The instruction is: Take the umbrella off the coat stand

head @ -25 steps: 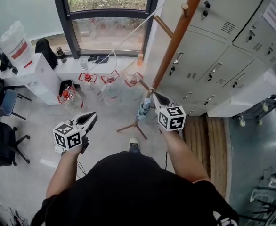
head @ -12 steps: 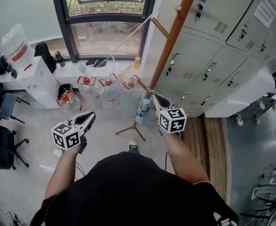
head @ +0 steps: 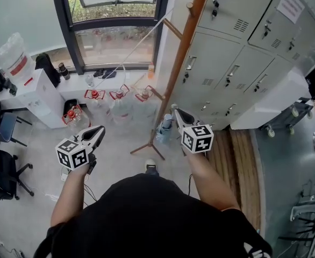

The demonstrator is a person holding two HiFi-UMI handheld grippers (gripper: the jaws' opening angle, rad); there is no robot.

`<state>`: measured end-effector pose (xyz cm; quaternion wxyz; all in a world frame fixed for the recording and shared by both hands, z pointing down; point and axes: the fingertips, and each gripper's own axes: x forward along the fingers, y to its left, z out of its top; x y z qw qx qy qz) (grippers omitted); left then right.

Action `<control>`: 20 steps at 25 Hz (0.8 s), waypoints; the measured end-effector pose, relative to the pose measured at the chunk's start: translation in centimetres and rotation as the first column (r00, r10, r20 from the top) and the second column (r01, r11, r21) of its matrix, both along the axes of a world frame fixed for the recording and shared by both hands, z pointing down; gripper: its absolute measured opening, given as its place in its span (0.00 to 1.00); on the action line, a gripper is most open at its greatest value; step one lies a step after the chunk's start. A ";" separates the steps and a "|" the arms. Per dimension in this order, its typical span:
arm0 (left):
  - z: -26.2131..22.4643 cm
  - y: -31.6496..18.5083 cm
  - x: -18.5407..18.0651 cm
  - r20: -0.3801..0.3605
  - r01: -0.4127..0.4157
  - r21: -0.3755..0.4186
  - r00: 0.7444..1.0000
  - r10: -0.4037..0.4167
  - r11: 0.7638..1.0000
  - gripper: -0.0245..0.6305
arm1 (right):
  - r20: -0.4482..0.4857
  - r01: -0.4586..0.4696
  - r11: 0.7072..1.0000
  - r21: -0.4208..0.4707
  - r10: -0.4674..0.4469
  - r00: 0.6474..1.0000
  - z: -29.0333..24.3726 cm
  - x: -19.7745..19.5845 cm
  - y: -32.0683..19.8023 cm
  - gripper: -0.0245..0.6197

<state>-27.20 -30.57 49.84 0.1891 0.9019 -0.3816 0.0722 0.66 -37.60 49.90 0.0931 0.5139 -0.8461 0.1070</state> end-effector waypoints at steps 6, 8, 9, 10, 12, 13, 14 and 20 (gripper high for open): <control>0.0 1.1 0.8 0.009 -0.025 0.001 1.000 0.025 1.000 0.07 | -0.001 -0.032 0.999 -0.003 0.032 0.999 0.3 1.7 2.0 0.06; -0.1 1.3 1.0 0.011 -0.031 0.003 0.999 0.031 1.000 0.07 | -0.001 -0.040 0.999 -0.004 0.040 0.999 0.3 2.1 2.6 0.06; -0.1 1.4 1.1 0.012 -0.034 0.005 0.999 0.034 0.999 0.07 | -0.002 -0.043 0.999 -0.005 0.043 0.999 0.3 2.3 3.0 0.06; -0.2 1.6 1.2 0.011 -0.038 0.006 0.999 0.038 0.999 0.07 | -0.003 -0.046 0.999 -0.006 0.046 0.999 0.3 2.4 3.3 0.06; -0.3 2.0 1.4 0.013 -0.045 0.008 0.999 0.045 0.999 0.07 | -0.003 -0.051 0.999 -0.007 0.051 0.999 0.3 2.8 3.9 0.06; -0.3 2.1 1.5 0.014 -0.049 0.007 0.999 0.049 0.999 0.07 | -0.003 -0.054 0.999 -0.007 0.054 0.999 0.3 2.9 4.1 0.06; -0.3 2.2 1.6 0.016 -0.052 0.007 0.999 0.051 0.999 0.07 | -0.003 -0.056 0.998 -0.008 0.056 0.998 0.3 3.2 4.3 0.06; -0.4 2.6 1.4 0.019 -0.051 0.007 0.999 0.050 0.999 0.07 | 0.010 -0.071 0.997 -0.018 0.072 0.997 0.6 4.1 5.4 0.06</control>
